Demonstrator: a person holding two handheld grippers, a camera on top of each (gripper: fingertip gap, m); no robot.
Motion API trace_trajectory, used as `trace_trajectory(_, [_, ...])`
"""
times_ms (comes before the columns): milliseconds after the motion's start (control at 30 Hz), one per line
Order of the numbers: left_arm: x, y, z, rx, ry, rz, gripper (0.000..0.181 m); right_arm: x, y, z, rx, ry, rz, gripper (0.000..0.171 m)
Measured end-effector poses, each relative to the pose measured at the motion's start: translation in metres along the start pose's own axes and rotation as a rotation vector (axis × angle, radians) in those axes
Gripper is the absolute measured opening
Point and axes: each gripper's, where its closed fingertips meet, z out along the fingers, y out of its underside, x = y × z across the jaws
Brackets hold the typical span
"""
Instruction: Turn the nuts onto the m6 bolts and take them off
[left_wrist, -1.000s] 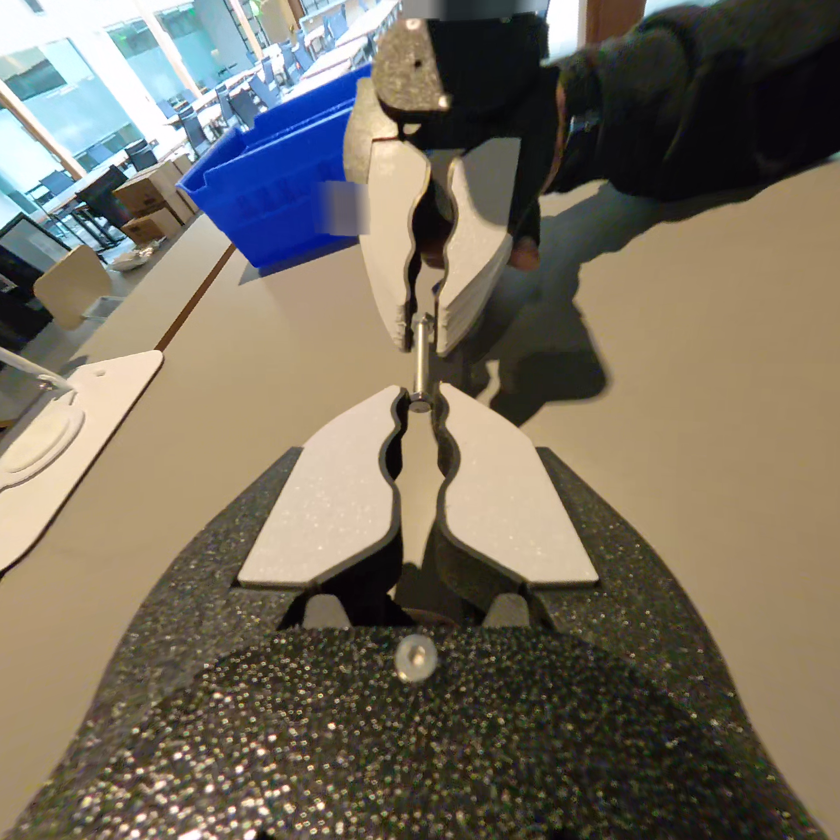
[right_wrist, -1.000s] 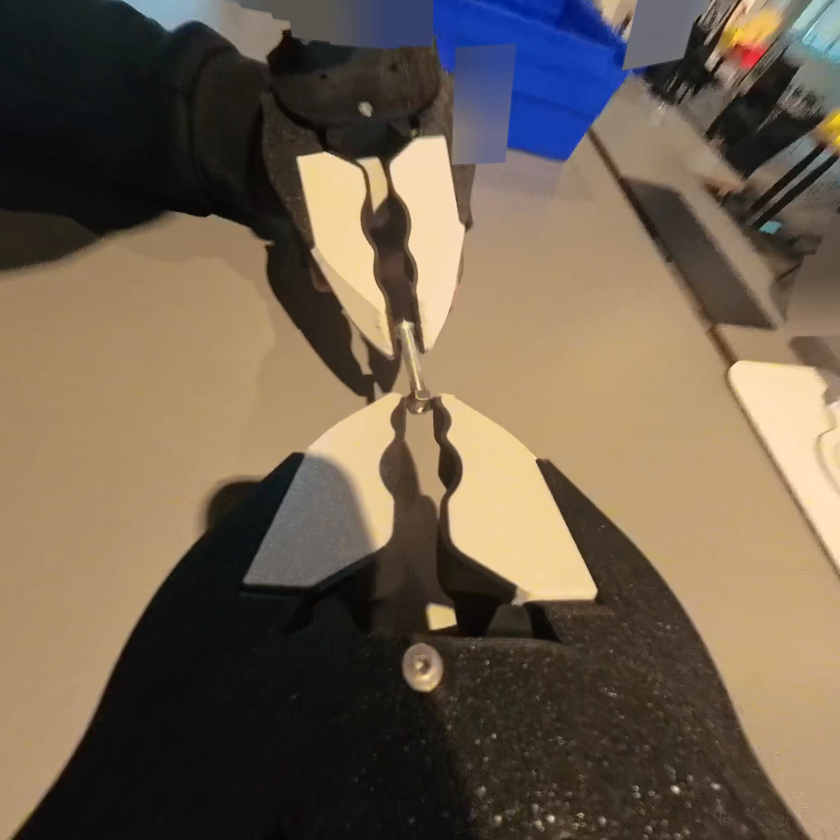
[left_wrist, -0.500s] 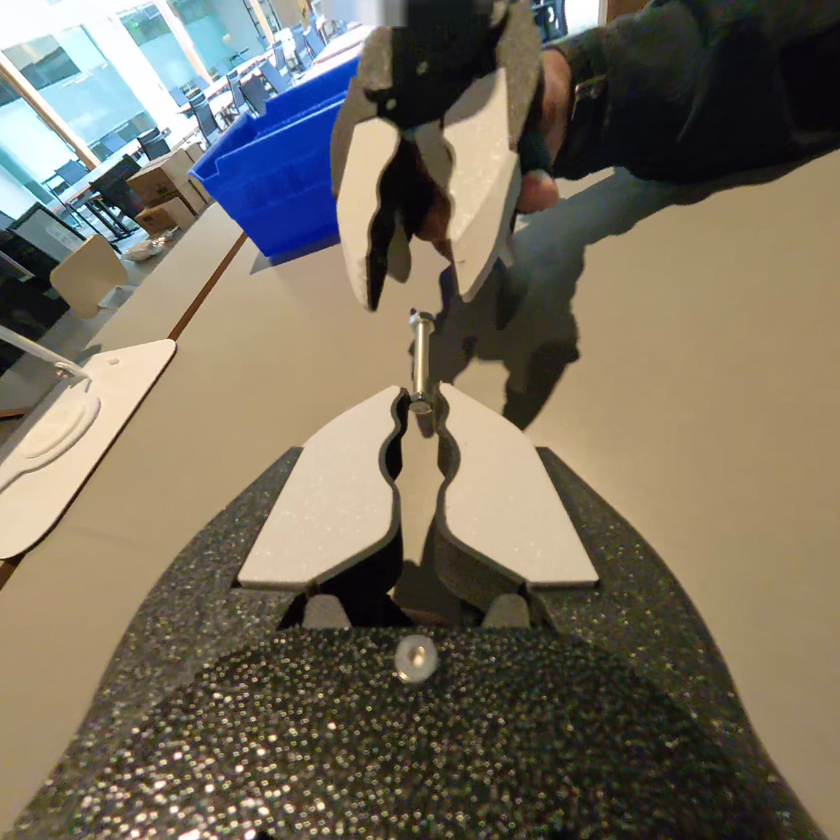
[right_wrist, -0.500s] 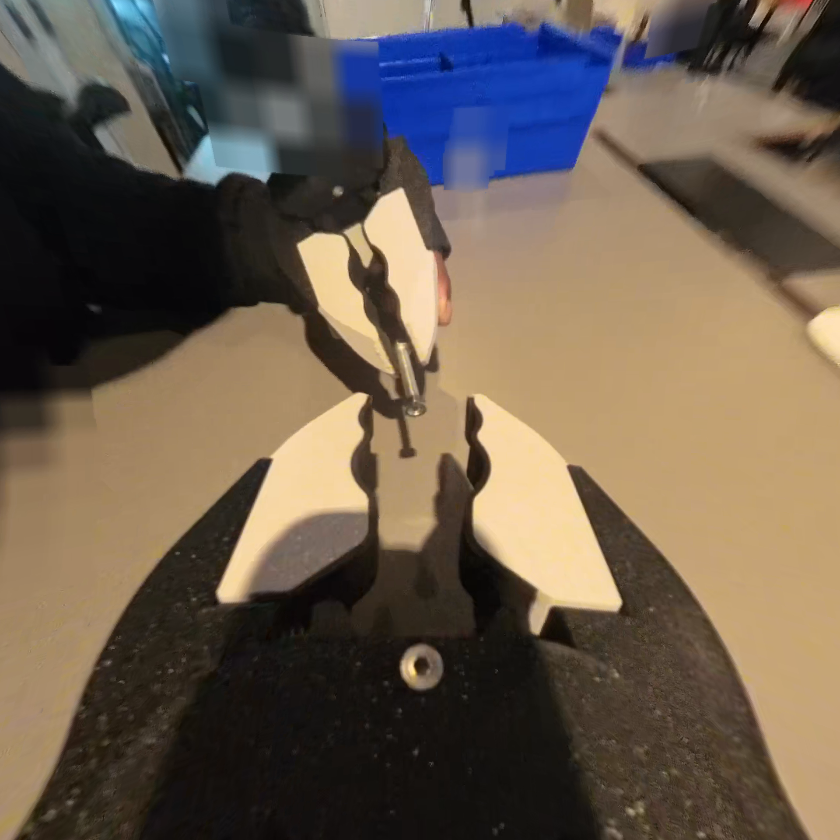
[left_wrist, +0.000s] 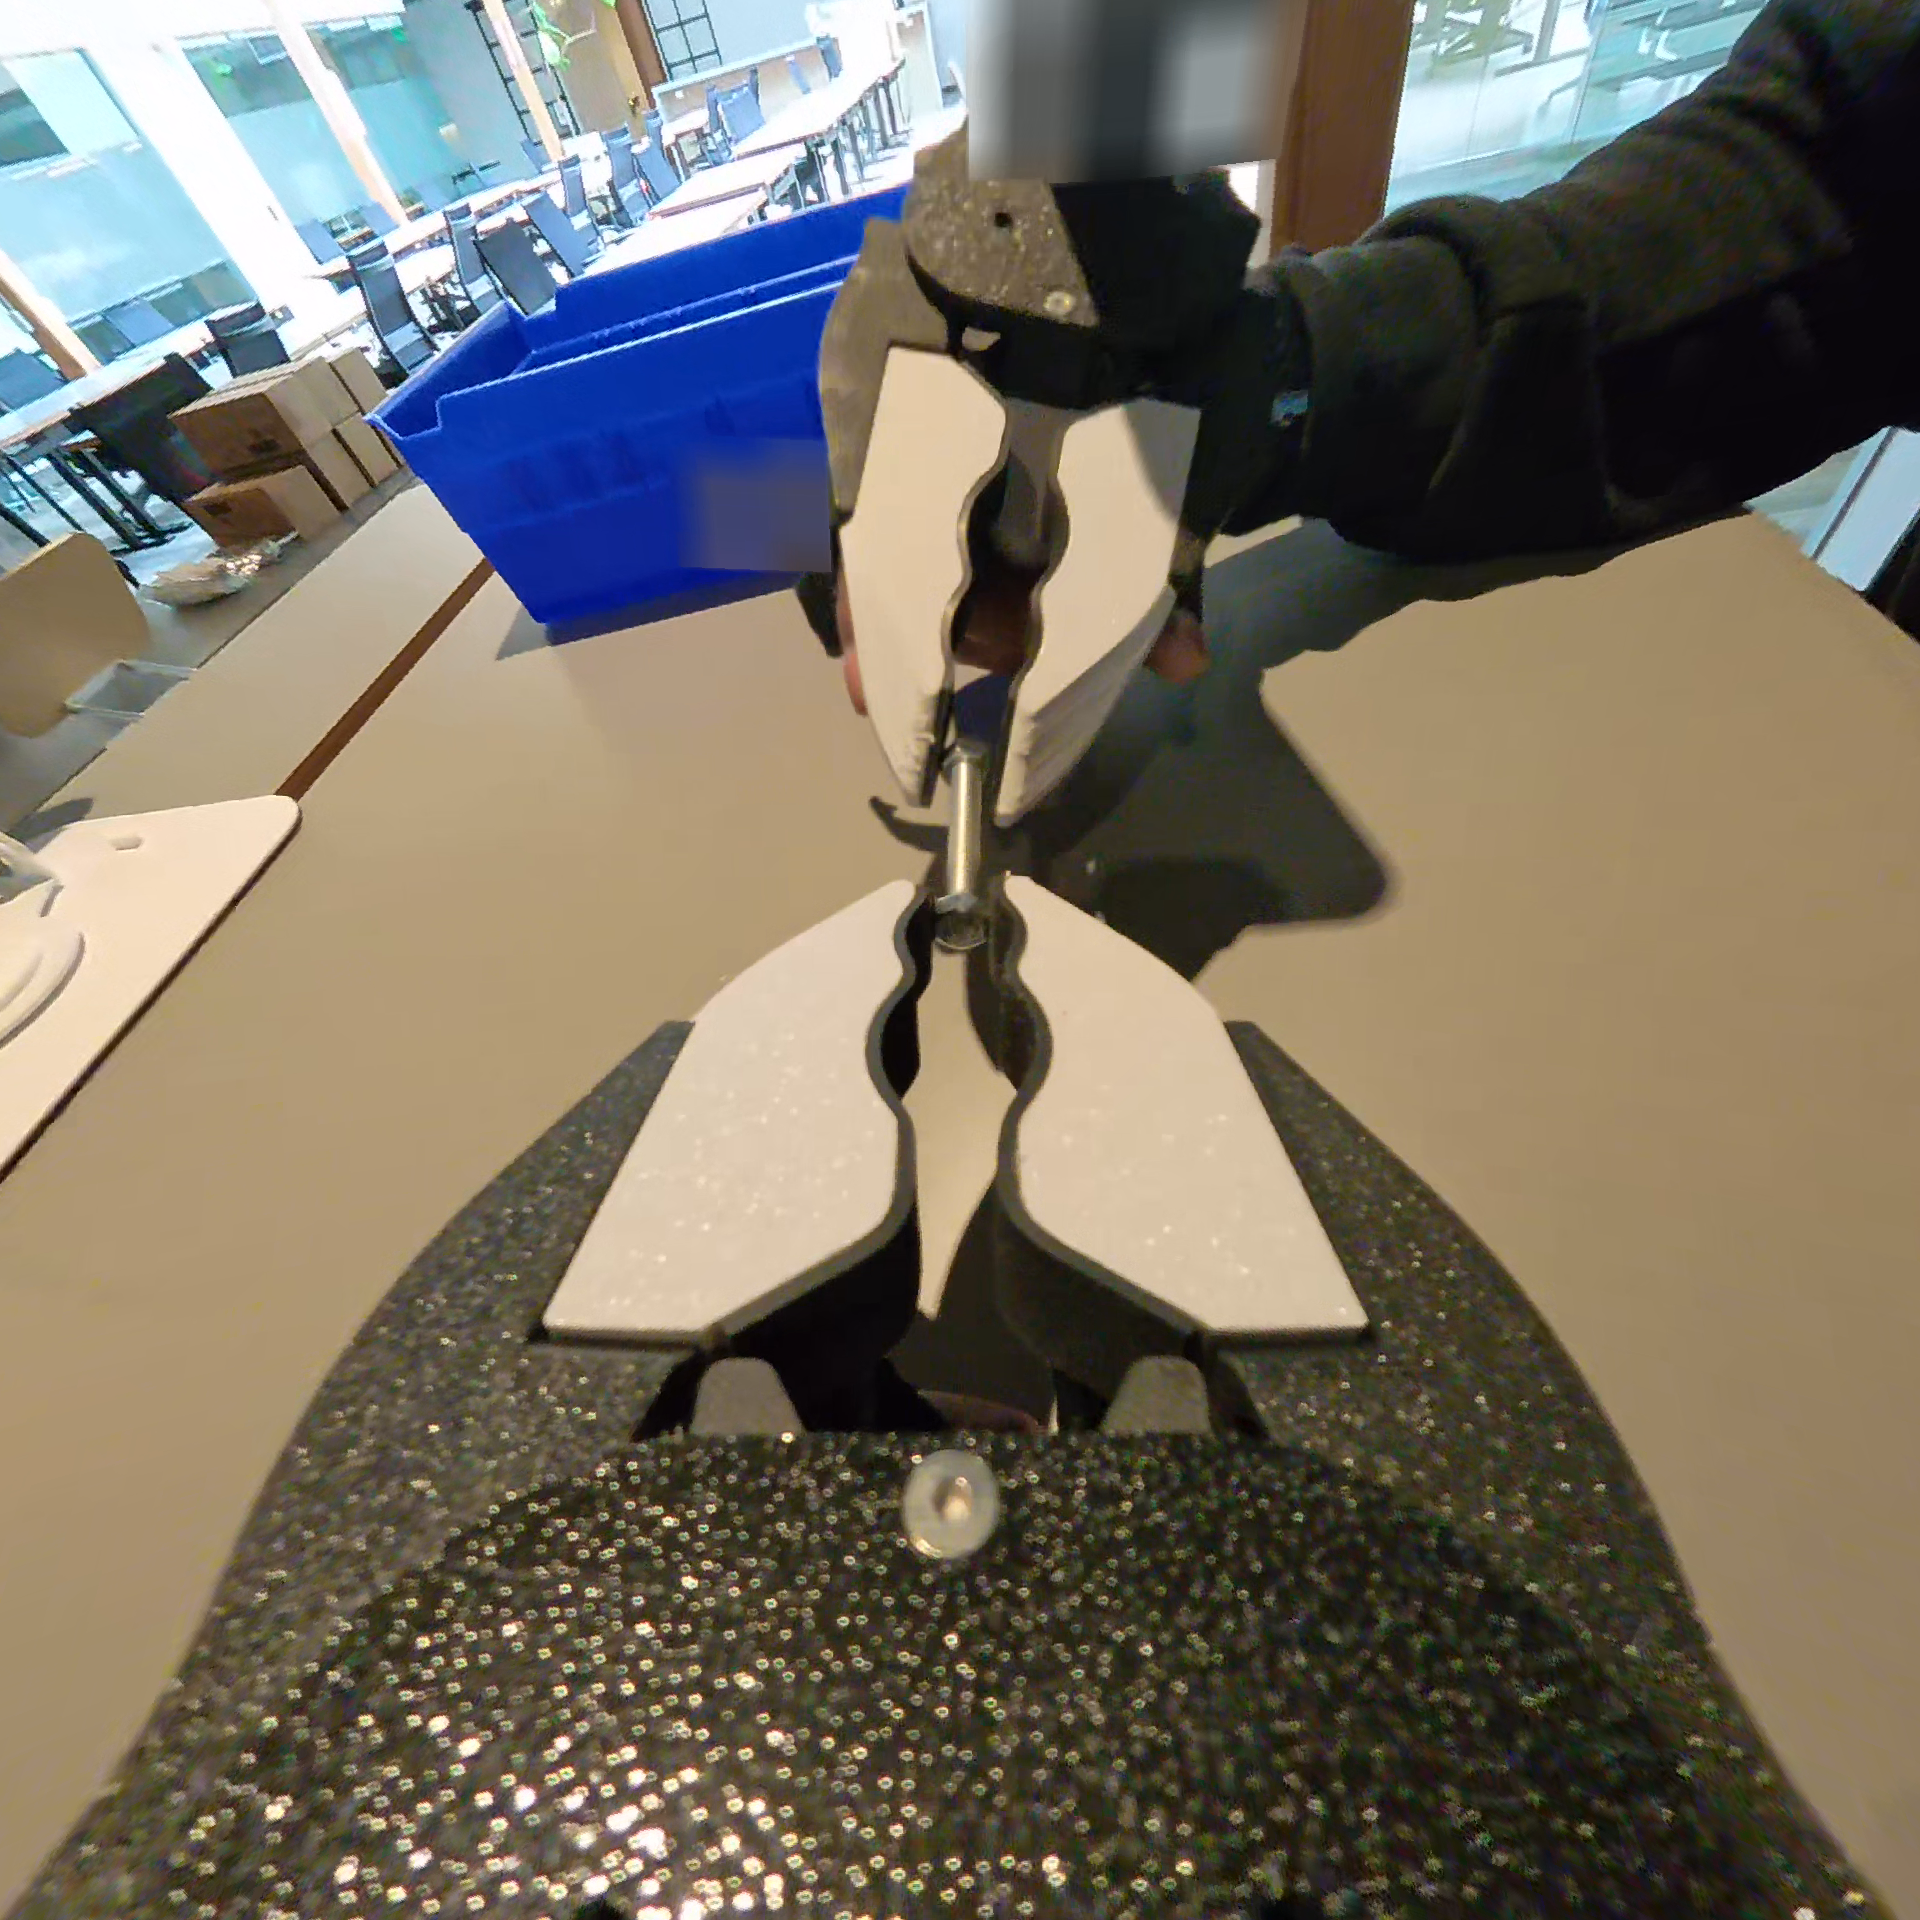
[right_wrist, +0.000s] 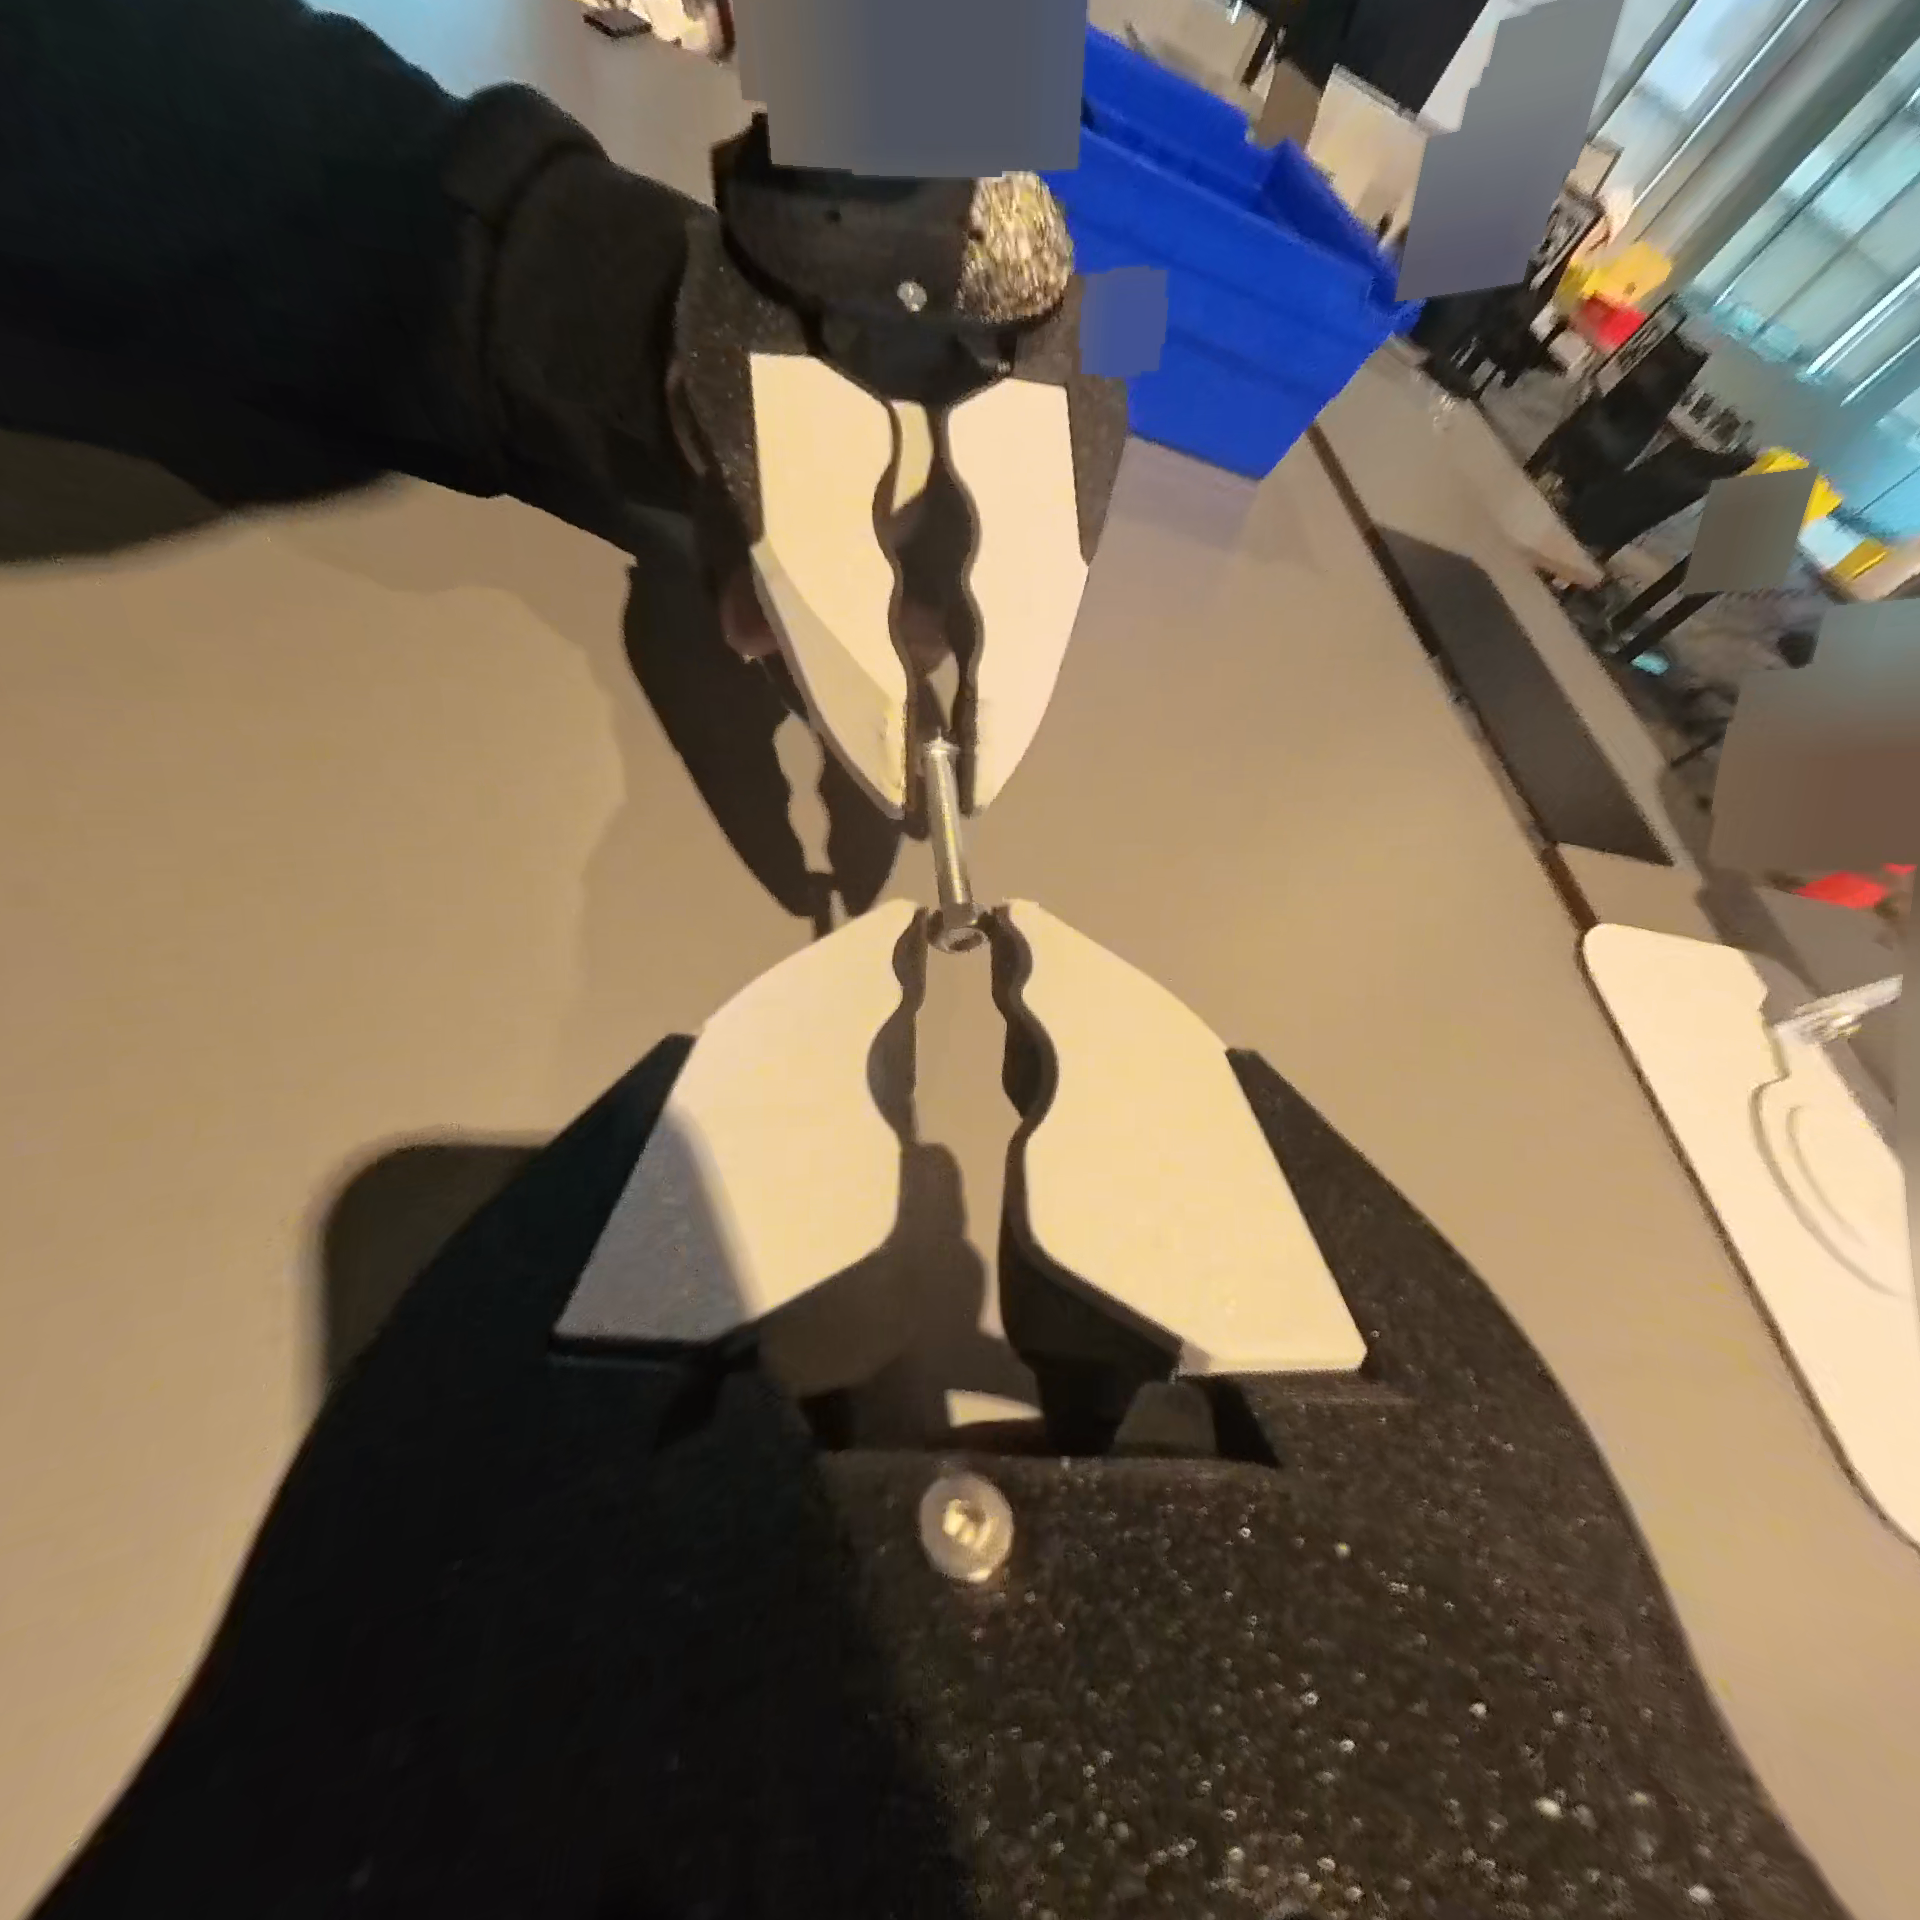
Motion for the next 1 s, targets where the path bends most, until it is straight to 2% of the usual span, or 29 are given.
trace_trajectory(67, [0.0,0.003,0.002,-0.021,-0.017,0.04,0.01,-0.002,0.005,0.001,-0.034,-0.066,0.139,0.011])
trace_trajectory(167, [0.002,0.01,0.006,-0.073,-0.034,0.125,0.01,-0.01,0.015,0.004,-0.086,-0.223,0.491,0.011])
trace_trajectory(267, [0.002,0.01,0.006,-0.072,-0.041,0.13,0.01,-0.011,0.012,0.002,-0.022,-0.334,0.743,0.012])
trace_trajectory(367, [-0.002,0.007,0.004,-0.048,-0.048,0.096,0.01,0.0,0.007,-0.001,0.043,-0.269,0.654,0.025])
trace_trajectory(467, [-0.004,0.003,0.001,-0.02,-0.044,0.05,0.01,0.007,0.001,-0.006,0.069,-0.153,0.425,0.037])
trace_trajectory(567, [-0.006,0.0,-0.002,0.007,-0.037,0.015,0.01,0.007,-0.006,-0.009,0.083,-0.054,0.183,0.037])
trace_trajectory(700, [-0.004,-0.007,-0.003,0.05,-0.011,-0.031,0.01,0.005,-0.008,-0.007,0.079,0.022,0.007,0.033])
trace_trajectory(800, [-0.001,-0.01,-0.003,0.072,0.015,-0.055,0.01,0.007,-0.015,-0.008,0.105,0.073,-0.051,0.028])
trace_trajectory(900, [0.0,-0.011,-0.001,0.069,0.014,-0.051,0.01,0.003,-0.015,-0.005,0.092,0.051,-0.05,0.01])
trace_trajectory(1000, [0.001,-0.007,0.0,0.043,-0.008,0.008,0.01,-0.001,-0.006,-0.002,0.04,-0.035,0.109,0.01])
